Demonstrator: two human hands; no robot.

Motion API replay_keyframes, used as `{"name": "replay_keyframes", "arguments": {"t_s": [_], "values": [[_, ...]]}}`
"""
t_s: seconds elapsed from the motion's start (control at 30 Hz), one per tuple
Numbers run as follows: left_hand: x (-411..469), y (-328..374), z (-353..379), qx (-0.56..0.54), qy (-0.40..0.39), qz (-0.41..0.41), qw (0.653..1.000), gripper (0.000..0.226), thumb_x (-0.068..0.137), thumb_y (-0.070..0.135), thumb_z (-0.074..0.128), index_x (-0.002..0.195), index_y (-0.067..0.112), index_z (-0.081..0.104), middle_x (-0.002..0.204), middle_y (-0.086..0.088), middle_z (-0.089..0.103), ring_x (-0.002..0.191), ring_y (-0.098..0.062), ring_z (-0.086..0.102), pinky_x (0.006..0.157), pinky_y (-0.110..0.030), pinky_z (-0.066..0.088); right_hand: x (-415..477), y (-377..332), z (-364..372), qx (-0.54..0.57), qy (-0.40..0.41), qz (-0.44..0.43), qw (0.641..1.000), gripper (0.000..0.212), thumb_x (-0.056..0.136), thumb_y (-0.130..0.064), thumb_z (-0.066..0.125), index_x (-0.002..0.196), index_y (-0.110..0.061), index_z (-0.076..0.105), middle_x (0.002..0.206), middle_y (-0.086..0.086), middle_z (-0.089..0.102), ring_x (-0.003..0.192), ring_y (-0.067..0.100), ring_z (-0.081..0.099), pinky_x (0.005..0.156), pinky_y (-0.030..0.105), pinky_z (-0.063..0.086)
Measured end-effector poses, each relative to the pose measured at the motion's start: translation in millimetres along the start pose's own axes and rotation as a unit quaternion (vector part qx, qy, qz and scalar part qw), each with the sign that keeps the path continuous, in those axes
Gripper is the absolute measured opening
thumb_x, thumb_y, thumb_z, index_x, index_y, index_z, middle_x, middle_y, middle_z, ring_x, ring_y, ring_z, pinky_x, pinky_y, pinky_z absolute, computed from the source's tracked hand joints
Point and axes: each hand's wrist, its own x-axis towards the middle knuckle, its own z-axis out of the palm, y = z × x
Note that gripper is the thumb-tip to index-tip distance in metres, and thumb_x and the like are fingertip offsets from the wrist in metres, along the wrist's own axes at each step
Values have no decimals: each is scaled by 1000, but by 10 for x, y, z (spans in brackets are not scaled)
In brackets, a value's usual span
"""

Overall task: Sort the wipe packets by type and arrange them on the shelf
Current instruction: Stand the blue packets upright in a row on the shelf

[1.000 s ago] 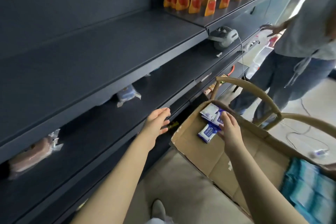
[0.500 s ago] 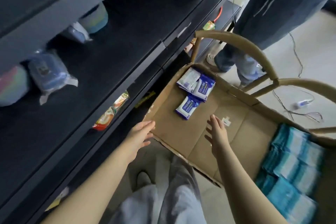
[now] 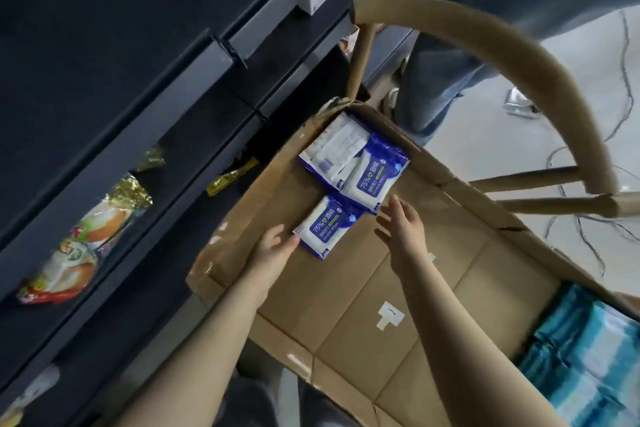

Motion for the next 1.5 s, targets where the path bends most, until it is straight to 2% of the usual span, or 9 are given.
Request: {"name": "replay_keyframes", "arguments": {"t_s": [0.27, 0.47, 0.63, 0.77, 0.93, 1.0, 1.07, 1.3, 1.5], "values": [[361, -142, 370, -6, 40, -11, 999, 66, 90, 16, 69, 146, 10, 35, 139, -11, 53, 115, -22, 53, 92, -32, 39, 371, 51, 160, -89, 83, -31, 992, 35, 85, -42, 74, 108, -21, 60, 106, 0, 68, 97, 20, 67, 93, 47, 55], [489, -148, 480, -78, 76, -24, 994, 48, 89, 0, 67, 130, 2, 41, 116, -12, 57, 95, -19, 54, 78, -26, 41, 491, 51, 240, -115, 124, -57, 984, 31, 81, -36, 80, 90, -22, 53, 96, 1, 65, 92, 22, 65, 85, 39, 55], [540, -163, 464, -32, 81, 13, 996, 36, 86, 7, 72, 113, 9, 48, 109, -9, 57, 82, -14, 57, 63, -19, 43, 510, 44, 235, -82, 98, -57, 990, 31, 84, -27, 78, 103, -17, 55, 97, 2, 64, 82, 16, 63, 75, 32, 54], [538, -275, 366, -8, 101, 56, 993, 20, 86, 20, 74, 97, 13, 58, 114, -8, 57, 84, -13, 57, 73, -20, 43, 441, 53, 199, -47, 89, -76, 992, 21, 88, -19, 73, 98, -12, 56, 83, -3, 60, 68, 9, 57, 64, 24, 46], [496, -319, 186, -49, 141, 77, 986, 13, 93, 22, 66, 93, 12, 59, 86, 5, 64, 72, -7, 59, 56, -10, 43, 274, 78, 132, 42, 19, -67, 997, 27, 91, -8, 68, 112, -9, 50, 94, 5, 60, 77, 16, 60, 65, 26, 51], [464, -292, 104, -111, 131, 80, 982, 12, 93, 19, 66, 88, 15, 55, 87, 1, 68, 77, -14, 65, 70, -25, 53, 172, 107, 96, 71, -32, -55, 995, 42, 91, -4, 67, 128, -7, 47, 96, 6, 60, 76, 14, 60, 62, 23, 50], [361, -261, 9, -156, 103, 89, 978, 13, 94, 14, 64, 86, 18, 53, 90, -2, 71, 82, -19, 67, 82, -40, 54, -4, 125, 88, 88, -85, -46, 991, 28, 94, -4, 63, 120, -10, 55, 93, 4, 61, 72, 12, 59, 62, 20, 50], [-599, -462, -721, -244, 69, 174, 952, 11, 95, 17, 62, 104, 24, 61, 99, 6, 75, 91, -10, 71, 83, -34, 56, -1134, 105, 274, 222, -210, -49, 951, 21, 90, -4, 59, 104, -19, 59, 85, 0, 70, 68, 10, 64, 73, 26, 54], [-2081, -835, -1708, -346, 74, 225, 908, 12, 96, 16, 58, 104, 22, 64, 100, 0, 75, 89, -17, 69, 84, -37, 53, -2752, 147, 542, 231, -205, -74, 948, 58, 89, -33, 64, 139, -6, 53, 131, 16, 64, 114, 29, 64, 90, 39, 57]]}}
